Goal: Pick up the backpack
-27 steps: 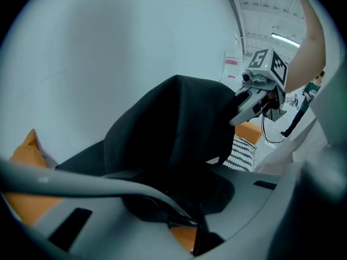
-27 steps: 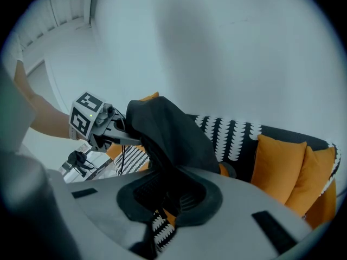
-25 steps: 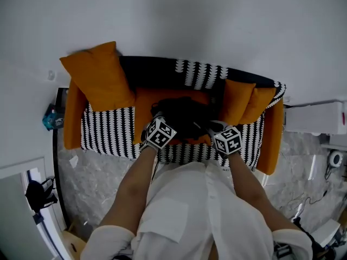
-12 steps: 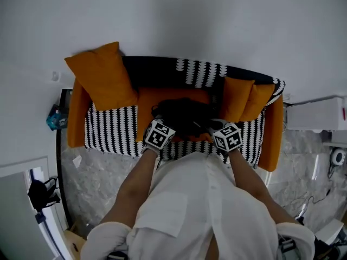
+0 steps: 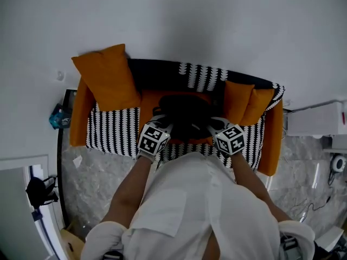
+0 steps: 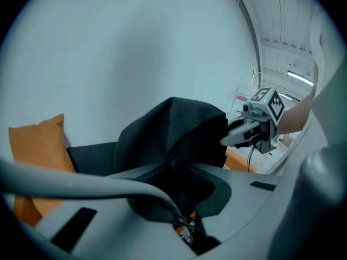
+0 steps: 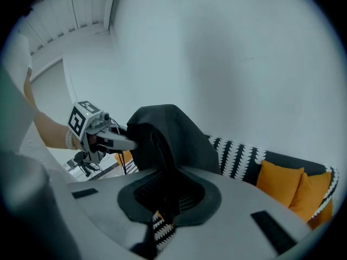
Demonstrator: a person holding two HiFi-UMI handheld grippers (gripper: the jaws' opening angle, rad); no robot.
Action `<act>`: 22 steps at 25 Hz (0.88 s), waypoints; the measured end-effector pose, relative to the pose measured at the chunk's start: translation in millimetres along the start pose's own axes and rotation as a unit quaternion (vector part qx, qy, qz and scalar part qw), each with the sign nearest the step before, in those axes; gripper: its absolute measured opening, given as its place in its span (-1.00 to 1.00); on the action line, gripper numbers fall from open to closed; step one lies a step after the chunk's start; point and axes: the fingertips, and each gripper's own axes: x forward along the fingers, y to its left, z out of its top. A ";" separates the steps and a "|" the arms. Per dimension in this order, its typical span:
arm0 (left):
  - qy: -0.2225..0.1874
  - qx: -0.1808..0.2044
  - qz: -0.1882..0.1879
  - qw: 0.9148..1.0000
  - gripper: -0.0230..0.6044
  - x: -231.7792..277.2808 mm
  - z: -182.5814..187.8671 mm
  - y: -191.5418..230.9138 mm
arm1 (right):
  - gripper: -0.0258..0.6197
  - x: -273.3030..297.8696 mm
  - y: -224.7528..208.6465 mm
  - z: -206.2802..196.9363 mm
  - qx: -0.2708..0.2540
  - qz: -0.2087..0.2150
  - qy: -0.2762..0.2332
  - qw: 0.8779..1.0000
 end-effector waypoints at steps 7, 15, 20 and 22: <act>-0.069 0.008 0.005 0.998 -0.76 -38.5 52.5 -20.5 | -0.80 -41.7 9.3 43.6 -0.003 -0.001 -0.078 0.997; -0.155 0.027 0.007 0.988 -0.76 -89.1 123.8 -38.9 | -0.80 -97.0 26.2 110.4 -0.040 0.006 -0.176 0.984; -0.200 0.037 0.009 0.979 -0.76 -111.7 159.4 -46.6 | -0.80 -126.3 34.3 146.1 -0.069 0.009 -0.224 0.972; -0.214 0.045 0.010 0.976 -0.76 -118.2 170.3 -49.3 | -0.80 -135.2 37.5 156.5 -0.082 0.009 -0.237 0.968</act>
